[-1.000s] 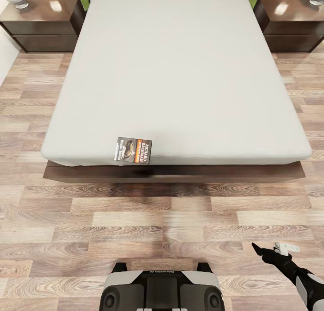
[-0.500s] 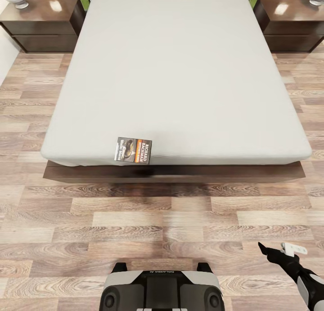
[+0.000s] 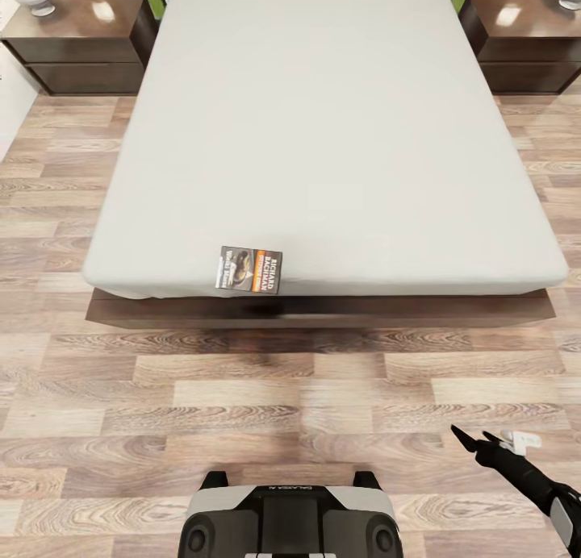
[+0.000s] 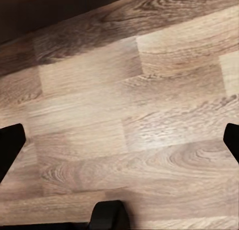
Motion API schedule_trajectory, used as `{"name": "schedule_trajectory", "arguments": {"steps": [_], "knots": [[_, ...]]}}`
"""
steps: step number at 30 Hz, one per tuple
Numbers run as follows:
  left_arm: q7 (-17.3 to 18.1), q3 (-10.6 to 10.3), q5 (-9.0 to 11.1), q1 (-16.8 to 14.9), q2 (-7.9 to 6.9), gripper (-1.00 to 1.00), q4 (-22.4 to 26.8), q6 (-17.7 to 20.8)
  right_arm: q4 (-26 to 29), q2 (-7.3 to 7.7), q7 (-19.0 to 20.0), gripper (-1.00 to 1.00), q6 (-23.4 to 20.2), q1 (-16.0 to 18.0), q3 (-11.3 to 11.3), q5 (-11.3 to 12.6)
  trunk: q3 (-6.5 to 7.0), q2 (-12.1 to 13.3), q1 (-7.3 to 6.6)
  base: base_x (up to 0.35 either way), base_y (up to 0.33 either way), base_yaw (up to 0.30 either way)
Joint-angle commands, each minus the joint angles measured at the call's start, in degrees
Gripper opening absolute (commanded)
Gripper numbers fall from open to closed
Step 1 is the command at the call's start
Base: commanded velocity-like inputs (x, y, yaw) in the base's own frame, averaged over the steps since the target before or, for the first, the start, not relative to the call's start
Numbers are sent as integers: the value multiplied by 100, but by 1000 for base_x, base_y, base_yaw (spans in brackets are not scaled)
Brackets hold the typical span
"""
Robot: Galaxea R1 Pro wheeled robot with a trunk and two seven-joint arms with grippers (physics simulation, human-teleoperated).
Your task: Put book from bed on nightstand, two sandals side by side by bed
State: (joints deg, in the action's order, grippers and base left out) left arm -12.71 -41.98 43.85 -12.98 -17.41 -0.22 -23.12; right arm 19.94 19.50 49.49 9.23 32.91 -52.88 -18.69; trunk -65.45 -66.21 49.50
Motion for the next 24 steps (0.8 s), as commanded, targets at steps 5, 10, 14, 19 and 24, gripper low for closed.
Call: {"name": "schedule_trajectory", "arguments": {"steps": [5,10,14,19,24], "knots": [[-24,-46,16,0,1,100,-3,-6,-23,83,587,100,25,5,-88,43,-2,-2,0,0,181,0],[-22,-51,12,2,1,100,-2,-7,-29,107,778,100,20,5,-98,72,-2,-2,0,0,86,0],[-22,-54,11,3,1,100,-2,-8,-31,115,855,100,19,5,-90,74,-2,-2,0,0,34,0],[-21,-53,10,4,1,100,-1,-8,-37,133,1050,100,8,5,-85,79,-2,-2,0,0,15,0],[-21,-55,10,3,1,100,-1,-8,-38,188,1581,100,-217,5,-89,92,-2,-2,0,0,6,0]]}}
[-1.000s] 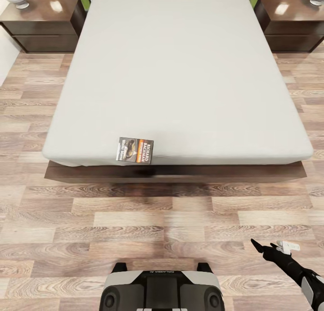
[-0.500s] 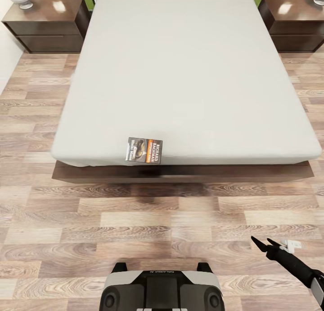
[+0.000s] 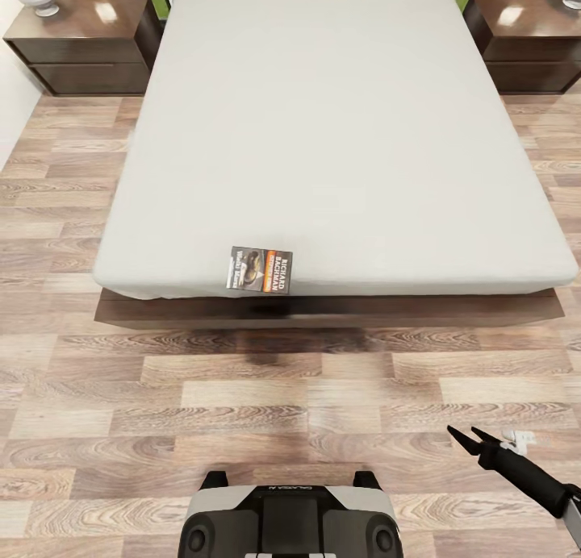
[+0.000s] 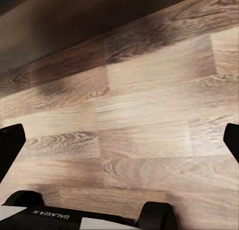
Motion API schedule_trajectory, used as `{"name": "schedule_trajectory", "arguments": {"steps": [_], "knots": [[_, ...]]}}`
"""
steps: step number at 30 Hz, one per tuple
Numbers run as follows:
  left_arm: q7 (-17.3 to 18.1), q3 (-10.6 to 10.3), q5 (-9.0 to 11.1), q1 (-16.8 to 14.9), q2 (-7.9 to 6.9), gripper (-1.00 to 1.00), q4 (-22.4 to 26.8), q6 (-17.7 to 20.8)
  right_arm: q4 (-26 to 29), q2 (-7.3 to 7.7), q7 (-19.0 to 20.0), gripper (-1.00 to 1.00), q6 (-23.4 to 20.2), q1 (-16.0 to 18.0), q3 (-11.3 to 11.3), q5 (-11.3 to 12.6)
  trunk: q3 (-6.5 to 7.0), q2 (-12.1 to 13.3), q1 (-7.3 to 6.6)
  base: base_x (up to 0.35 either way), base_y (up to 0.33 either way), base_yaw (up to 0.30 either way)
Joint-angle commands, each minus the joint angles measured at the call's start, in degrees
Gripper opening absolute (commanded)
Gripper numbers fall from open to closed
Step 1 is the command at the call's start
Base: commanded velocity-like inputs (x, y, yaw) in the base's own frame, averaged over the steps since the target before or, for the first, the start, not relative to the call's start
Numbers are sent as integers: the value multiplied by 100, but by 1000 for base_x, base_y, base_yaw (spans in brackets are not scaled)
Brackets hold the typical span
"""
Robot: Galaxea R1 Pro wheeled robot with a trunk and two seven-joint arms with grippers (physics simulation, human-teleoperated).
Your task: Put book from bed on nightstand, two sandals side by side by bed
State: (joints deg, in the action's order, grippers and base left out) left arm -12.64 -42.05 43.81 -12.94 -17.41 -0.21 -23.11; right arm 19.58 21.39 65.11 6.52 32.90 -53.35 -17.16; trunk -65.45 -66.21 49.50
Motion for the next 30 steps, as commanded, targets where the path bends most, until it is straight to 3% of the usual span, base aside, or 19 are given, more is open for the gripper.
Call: {"name": "schedule_trajectory", "arguments": {"steps": [1,5,11,24,30], "knots": [[-28,-48,14,0,1,100,-3,-9,-2,14,199,100,-56,6,-44,-59,-2,-2,0,0,4,0],[-28,-49,14,-1,1,100,-1,-9,7,55,820,100,-607,9,-60,-51,-2,-2,0,0,2,0],[-30,-49,14,1,1,100,-2,-6,-2,51,1193,100,-994,13,-67,-45,-2,-2,0,0,0,0],[-29,-49,14,-1,1,100,-3,-2,-7,42,2076,100,-1221,24,-79,-33,-2,-2,0,0,0,0],[-28,-49,14,0,1,100,-1,-3,18,12,2026,100,-1282,90,-111,-23,-2,-2,0,0,0,0]]}}
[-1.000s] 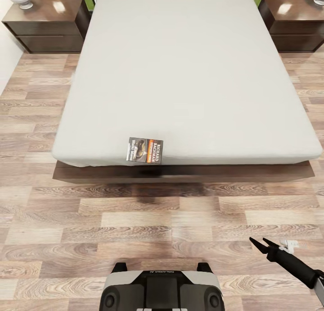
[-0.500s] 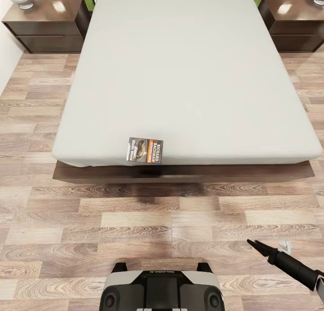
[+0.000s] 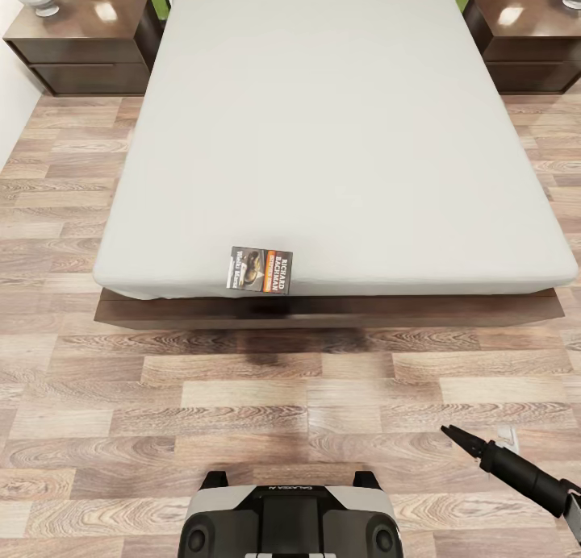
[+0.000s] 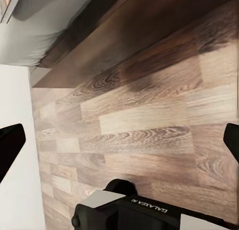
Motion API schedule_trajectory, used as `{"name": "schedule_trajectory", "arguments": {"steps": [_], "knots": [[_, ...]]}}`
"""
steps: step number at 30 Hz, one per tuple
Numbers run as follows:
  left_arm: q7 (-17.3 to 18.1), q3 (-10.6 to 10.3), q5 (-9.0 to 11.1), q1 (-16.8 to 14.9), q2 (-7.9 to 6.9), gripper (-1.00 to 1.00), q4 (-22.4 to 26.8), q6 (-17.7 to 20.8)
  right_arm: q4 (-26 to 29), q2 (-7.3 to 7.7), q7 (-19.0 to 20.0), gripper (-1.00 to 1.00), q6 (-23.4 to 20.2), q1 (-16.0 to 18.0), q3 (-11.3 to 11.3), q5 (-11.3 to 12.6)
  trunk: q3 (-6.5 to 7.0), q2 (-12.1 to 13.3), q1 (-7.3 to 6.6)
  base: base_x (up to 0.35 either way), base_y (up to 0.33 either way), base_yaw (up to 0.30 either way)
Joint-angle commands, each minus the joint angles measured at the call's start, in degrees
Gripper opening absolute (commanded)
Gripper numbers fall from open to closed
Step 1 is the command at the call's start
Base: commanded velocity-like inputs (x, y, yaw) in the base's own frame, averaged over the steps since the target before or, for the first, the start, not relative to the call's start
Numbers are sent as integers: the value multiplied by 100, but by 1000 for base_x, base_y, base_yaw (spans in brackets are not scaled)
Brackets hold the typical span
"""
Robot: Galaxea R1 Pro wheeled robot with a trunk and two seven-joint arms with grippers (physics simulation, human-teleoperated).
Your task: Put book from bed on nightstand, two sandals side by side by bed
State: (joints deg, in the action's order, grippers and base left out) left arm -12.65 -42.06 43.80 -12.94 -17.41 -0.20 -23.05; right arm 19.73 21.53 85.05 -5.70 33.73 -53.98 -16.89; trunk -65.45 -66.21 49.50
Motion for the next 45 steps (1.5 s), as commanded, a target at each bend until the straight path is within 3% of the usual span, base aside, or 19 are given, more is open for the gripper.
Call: {"name": "schedule_trajectory", "arguments": {"steps": [1,12,21,32,34,37,38,42,45], "knots": [[-28,-48,14,-1,0,100,-2,-9,3,-3,32,100,-60,7,-48,-50,-2,-2,0,0,0,0],[-28,-53,14,-2,0,100,-2,-9,42,-1,-2,100,-319,188,-75,232,-2,-2,0,0,0,0],[-27,-55,14,-2,0,100,1,-8,157,-38,-33,100,-340,286,-68,283,-2,-2,0,0,0,0],[-29,-55,14,-1,6,100,1,-9,361,-247,10,100,-313,320,-97,354,-2,-2,0,0,0,0],[-32,-54,14,-3,4,100,1,-8,365,-316,17,100,-318,323,-101,489,-2,-2,0,0,0,0],[-34,-52,14,-3,2,100,-2,-8,366,-463,23,100,-336,325,-97,904,-2,-2,0,0,0,0],[-34,-52,14,-3,2,100,-2,-8,366,-463,23,100,-336,325,-97,904,-2,-2,0,0,0,0],[-35,-50,14,-5,-2,100,-5,-7,351,-624,22,100,-380,326,-72,1499,-2,-2,0,0,20,0],[-36,-49,14,-5,-5,100,-6,-7,344,-771,23,100,-480,327,-34,1719,-2,-2,0,0,26,0]]}}
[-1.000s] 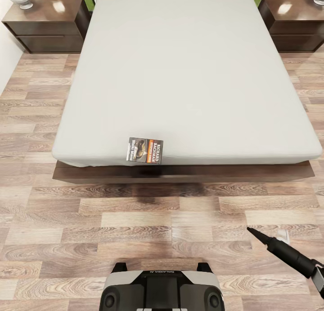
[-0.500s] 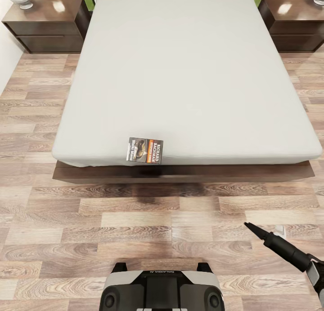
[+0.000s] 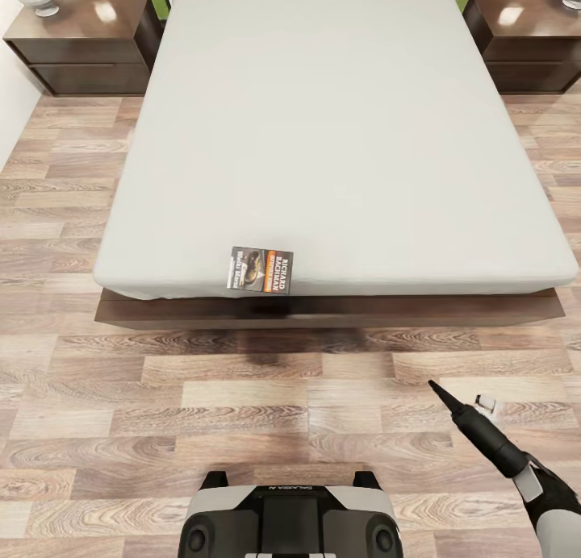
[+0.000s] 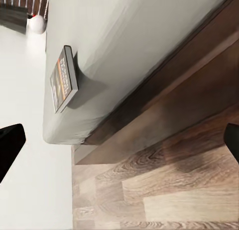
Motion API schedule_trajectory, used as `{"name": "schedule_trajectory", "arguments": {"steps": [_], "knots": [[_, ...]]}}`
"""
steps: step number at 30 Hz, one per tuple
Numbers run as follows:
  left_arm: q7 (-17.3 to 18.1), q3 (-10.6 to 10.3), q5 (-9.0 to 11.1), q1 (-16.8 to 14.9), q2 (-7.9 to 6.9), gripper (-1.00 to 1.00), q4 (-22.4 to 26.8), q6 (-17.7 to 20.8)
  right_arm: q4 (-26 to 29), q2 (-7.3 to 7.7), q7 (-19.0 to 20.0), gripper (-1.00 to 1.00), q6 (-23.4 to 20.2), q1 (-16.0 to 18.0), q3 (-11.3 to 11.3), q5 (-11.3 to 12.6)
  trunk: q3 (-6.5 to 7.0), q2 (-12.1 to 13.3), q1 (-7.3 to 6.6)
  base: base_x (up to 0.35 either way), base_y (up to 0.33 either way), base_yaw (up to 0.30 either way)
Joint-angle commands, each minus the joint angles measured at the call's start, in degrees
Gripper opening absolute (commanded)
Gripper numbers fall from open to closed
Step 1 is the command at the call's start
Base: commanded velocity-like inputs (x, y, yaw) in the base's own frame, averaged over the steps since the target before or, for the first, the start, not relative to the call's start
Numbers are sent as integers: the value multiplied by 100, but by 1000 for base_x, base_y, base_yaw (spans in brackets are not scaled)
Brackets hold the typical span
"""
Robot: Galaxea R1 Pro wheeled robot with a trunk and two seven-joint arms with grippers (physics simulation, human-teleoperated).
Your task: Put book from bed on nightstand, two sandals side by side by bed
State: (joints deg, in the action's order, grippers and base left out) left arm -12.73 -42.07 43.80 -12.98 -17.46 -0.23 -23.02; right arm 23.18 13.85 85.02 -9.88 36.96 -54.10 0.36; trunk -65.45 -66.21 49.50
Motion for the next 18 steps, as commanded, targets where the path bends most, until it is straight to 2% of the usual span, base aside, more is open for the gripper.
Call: {"name": "schedule_trajectory", "arguments": {"steps": [1,2,4,10,18], "knots": [[-28,-48,14,-1,0,100,-2,-9,-3,-54,36,100,-98,4,-4,37,-2,-2,0,0,16,0],[-28,-48,14,-1,0,100,-2,-9,-3,-54,36,100,-98,4,-4,37,-2,-2,0,0,13,0],[-28,-48,14,-2,-1,100,-3,-9,-1,-144,59,100,-150,4,57,99,-2,-2,0,0,12,0],[-28,-47,14,-2,-2,100,-3,-9,-11,-280,112,100,-221,-1,375,195,-2,-2,0,0,5,0],[-28,-51,14,-2,-2,100,-3,-9,-29,-414,154,100,-256,-3,509,235,-2,-2,0,0,1,0]]}}
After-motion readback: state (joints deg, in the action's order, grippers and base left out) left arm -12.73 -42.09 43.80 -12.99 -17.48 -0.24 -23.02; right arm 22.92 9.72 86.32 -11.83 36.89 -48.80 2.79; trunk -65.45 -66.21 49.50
